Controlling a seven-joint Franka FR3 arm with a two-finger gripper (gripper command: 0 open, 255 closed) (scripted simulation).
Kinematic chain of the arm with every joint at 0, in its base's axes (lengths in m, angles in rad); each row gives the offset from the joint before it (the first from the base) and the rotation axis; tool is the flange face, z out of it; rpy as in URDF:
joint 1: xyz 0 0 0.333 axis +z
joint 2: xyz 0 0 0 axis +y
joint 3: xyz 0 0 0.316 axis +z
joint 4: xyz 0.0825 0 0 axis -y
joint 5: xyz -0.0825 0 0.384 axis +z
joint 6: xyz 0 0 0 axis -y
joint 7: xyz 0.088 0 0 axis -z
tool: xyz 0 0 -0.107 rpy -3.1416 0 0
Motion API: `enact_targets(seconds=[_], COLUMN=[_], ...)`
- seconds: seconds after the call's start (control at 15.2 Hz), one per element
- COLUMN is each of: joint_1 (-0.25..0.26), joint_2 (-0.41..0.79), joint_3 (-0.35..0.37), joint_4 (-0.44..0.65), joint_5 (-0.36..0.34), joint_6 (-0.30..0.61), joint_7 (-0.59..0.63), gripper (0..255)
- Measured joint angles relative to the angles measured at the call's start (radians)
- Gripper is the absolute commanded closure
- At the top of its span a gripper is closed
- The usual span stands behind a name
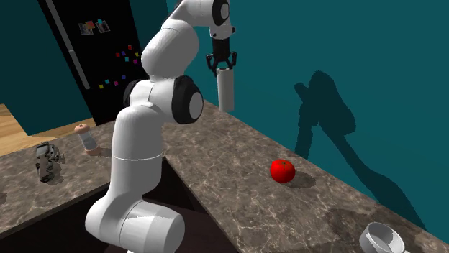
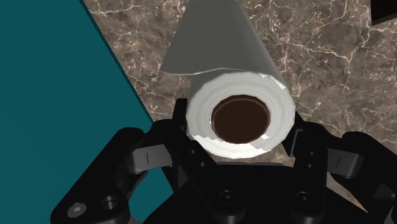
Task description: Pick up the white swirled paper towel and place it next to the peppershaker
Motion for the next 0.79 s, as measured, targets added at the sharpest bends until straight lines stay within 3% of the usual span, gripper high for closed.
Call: enact_targets(seconds=[0.07, 0.13, 0.26, 0.79], joint_1=[-0.005, 0.006, 0.044, 0.176], joint_2=[0.026, 0.004, -0.080, -0.301], joint_3=[0.001, 0.001, 0.007, 0.063], joint_4=[0.057, 0.028, -0.098, -0.409], joint_5=[0.004, -0.001, -0.016, -0.065], joint_6=[-0.031, -0.026, 0.017, 0.106], joint_7=[0.000, 0.008, 0.040, 0.207], gripper=[255, 255, 255, 255])
